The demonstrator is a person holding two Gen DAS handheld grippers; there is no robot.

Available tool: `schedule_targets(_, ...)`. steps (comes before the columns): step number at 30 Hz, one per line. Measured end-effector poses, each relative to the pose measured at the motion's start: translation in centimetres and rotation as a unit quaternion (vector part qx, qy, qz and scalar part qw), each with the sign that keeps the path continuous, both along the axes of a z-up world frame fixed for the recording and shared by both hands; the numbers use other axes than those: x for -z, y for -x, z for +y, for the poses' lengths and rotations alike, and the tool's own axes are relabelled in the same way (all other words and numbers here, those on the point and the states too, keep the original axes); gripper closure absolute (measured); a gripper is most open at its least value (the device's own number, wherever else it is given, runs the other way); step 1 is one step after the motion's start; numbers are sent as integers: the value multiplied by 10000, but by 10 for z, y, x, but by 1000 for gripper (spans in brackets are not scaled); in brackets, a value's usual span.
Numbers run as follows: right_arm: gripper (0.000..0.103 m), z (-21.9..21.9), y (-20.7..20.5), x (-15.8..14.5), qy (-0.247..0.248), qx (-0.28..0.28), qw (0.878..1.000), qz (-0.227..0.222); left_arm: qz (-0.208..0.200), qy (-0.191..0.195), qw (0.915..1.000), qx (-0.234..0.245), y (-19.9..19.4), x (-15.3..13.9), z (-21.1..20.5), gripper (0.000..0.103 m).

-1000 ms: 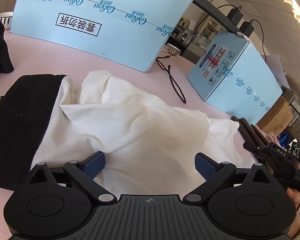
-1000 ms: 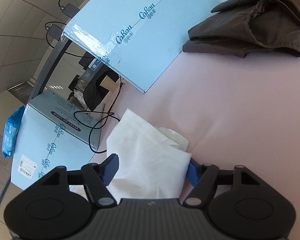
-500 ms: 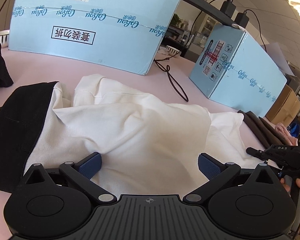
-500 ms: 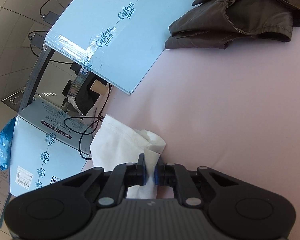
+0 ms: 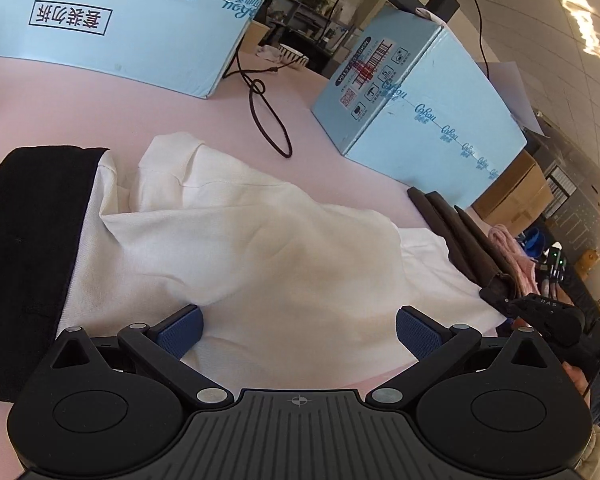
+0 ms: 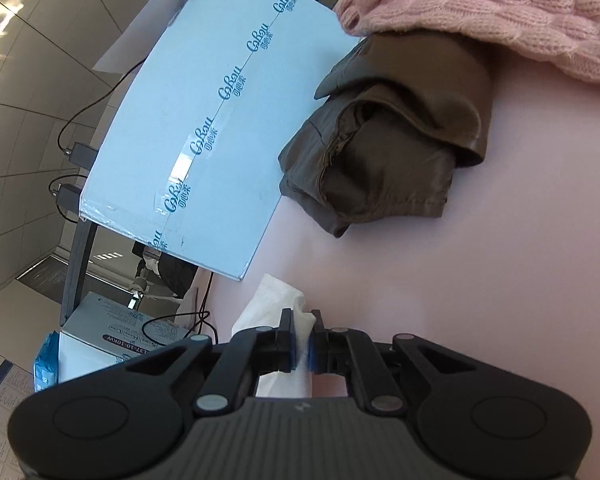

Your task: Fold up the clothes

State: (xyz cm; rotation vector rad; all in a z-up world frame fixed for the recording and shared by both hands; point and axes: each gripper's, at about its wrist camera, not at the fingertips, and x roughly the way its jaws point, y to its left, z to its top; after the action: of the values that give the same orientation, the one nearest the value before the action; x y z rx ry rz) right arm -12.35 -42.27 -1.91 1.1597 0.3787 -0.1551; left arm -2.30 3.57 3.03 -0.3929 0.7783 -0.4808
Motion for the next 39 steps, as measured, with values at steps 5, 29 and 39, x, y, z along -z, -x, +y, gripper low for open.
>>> schedule_targets(5, 96, 3, -2, -3, -1, -83, 10000, -55, 100, 317, 9989, -329, -3, 3, 1, 0)
schedule_targets(29, 93, 331, -93, -80, 1195, -4239, 8831, -1617, -383, 1602, 9626, -2152, 79, -13, 181, 0)
schedule_targets(39, 89, 389, -73, -37, 1878, -5161, 8317, -817, -415, 1725, 9575, -2274, 76, -4, 202, 0)
